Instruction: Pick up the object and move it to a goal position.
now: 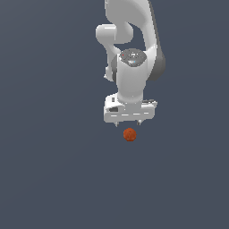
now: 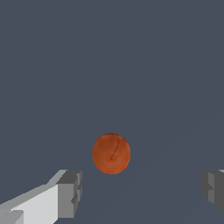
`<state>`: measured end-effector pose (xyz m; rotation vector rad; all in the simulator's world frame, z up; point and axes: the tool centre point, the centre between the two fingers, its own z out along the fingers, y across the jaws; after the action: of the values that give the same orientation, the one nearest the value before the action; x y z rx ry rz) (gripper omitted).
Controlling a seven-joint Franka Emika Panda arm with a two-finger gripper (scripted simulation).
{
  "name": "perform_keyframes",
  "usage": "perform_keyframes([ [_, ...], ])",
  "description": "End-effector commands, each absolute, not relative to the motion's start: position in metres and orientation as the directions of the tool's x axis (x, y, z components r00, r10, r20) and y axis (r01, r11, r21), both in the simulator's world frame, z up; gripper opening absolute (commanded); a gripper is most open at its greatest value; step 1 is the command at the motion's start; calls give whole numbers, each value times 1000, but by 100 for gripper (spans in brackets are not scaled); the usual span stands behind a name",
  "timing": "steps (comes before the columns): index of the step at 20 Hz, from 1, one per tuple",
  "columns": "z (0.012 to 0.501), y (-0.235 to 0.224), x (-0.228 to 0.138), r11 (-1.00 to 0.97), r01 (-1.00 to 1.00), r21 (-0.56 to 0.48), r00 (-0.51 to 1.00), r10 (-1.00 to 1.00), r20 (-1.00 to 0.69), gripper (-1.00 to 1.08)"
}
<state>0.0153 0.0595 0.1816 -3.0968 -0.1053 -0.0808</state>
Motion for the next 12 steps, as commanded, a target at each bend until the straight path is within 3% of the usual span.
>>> perform_keyframes([
  [1,181,59,15,-997,73,-39,996,71,54,100],
  [12,171,61,13,-976,216,-24,976,214,49,100],
])
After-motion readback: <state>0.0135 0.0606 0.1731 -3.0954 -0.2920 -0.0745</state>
